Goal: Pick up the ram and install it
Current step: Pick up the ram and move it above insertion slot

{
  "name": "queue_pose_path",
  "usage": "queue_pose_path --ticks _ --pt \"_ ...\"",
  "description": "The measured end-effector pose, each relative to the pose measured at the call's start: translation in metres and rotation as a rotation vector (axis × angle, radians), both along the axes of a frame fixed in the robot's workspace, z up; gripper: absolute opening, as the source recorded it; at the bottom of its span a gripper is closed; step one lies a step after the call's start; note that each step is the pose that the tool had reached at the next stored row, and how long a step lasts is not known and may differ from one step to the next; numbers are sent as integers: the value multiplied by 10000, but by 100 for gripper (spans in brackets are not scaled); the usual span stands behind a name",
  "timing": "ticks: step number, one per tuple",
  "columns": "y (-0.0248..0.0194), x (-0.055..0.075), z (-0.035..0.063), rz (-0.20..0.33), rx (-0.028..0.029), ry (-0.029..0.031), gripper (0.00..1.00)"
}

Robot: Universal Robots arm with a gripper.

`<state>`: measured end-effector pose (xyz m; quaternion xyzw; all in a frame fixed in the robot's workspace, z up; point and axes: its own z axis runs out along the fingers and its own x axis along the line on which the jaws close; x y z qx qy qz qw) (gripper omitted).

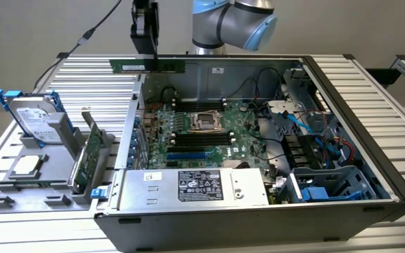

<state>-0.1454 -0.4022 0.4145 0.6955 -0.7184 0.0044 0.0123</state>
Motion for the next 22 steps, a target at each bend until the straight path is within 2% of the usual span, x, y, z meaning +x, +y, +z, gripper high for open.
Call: queue_pose_path --ticks 7,13,20,21,22 --pt "54 282 -14 1 -9 0 14" --pt "91 493 -76 16 -65 -29 14" --pt "135 730 -165 40 -156 -56 14" --pt "155 823 -217 65 -204 -61 14" --pt "183 866 -301 137 -274 -63 14"
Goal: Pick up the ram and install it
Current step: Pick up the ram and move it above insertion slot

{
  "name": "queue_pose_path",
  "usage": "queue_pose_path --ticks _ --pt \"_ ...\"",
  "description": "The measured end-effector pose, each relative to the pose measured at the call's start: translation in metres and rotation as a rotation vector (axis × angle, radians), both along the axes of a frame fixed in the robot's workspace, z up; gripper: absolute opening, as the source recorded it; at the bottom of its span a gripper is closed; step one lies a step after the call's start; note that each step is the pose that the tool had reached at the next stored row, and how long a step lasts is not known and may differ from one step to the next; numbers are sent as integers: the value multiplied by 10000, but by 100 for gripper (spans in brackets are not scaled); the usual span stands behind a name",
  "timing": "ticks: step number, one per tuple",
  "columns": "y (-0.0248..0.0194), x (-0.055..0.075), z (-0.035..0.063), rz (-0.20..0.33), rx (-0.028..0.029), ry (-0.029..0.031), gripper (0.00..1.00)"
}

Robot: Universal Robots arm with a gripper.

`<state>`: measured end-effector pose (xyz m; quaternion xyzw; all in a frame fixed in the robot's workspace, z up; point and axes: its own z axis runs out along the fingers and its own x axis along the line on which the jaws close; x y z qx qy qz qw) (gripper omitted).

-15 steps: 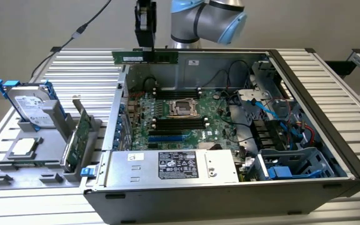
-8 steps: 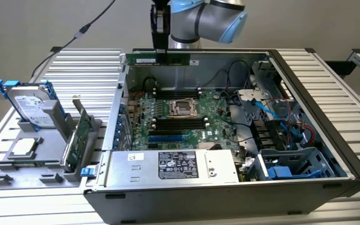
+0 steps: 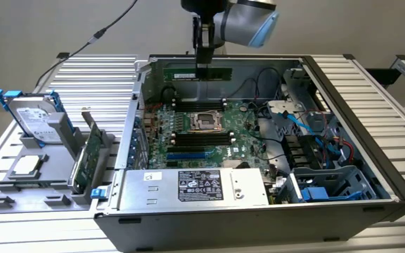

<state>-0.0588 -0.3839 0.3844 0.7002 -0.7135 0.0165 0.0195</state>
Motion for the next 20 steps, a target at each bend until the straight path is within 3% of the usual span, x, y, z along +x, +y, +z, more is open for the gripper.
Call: queue_pose_path --ticks 6,8,10,20 --pt "55 66 -111 108 -81 0 14" --pt "92 165 -193 156 -141 -1 14" --pt "98 196 -230 157 -170 0 14" --pt "100 230 -389 122 -185 -3 14"
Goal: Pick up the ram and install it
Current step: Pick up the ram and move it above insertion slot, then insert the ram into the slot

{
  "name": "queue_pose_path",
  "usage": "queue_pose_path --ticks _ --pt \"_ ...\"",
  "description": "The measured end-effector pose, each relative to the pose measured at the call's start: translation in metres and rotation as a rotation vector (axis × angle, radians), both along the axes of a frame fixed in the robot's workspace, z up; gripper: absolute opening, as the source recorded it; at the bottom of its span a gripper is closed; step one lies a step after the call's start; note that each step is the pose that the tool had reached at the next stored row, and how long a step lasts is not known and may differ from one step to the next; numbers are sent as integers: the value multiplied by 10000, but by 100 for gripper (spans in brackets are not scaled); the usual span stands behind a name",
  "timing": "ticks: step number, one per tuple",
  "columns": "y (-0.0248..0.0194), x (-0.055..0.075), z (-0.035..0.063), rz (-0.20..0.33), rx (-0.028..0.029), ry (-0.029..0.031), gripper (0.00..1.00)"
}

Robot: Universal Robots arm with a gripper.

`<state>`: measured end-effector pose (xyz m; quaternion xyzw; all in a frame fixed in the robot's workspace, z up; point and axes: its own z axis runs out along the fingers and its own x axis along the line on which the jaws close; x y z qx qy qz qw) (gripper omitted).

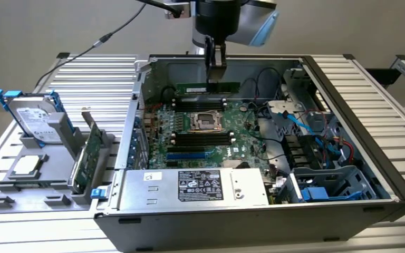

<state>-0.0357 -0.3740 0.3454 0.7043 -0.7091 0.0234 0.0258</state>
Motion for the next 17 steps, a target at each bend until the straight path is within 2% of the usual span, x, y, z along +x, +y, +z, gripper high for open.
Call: queue_pose_path --ticks 17 --pt "0 4 -5 -56 -2 1 14"
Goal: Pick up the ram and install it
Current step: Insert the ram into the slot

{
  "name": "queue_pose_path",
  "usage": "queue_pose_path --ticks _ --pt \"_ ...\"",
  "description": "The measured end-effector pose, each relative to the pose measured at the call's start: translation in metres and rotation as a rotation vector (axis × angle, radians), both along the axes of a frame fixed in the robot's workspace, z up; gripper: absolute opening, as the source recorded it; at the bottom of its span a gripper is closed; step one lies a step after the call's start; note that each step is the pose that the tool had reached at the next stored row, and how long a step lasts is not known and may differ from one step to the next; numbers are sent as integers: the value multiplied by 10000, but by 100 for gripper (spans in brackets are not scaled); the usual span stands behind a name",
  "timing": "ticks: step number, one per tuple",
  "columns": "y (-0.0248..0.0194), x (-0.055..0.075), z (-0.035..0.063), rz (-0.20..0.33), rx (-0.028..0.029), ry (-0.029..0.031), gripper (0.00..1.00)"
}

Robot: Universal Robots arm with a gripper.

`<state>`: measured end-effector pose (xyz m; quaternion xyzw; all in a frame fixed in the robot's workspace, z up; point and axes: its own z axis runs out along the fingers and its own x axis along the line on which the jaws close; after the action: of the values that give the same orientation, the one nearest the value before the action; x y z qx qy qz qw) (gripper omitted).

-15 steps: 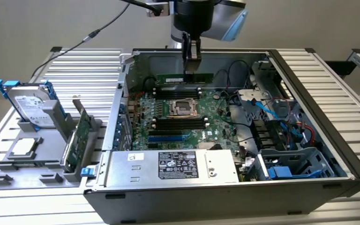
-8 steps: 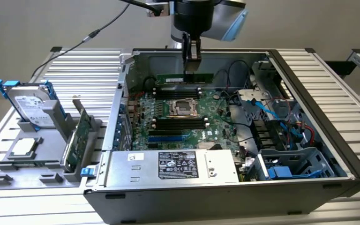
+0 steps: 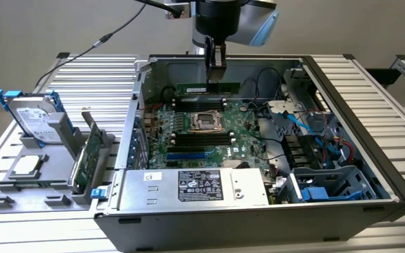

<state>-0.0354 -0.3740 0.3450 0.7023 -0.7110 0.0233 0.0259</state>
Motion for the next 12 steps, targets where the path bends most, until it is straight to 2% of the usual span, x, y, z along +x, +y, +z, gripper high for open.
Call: queue_pose_path --ticks 2,6,8,12 --pt "0 -6 -18 0 15 -1 14" --pt "-20 -42 -56 0 119 -2 14" --pt "-33 -58 -81 0 154 -1 14" --pt "-87 -67 -150 0 169 0 14"
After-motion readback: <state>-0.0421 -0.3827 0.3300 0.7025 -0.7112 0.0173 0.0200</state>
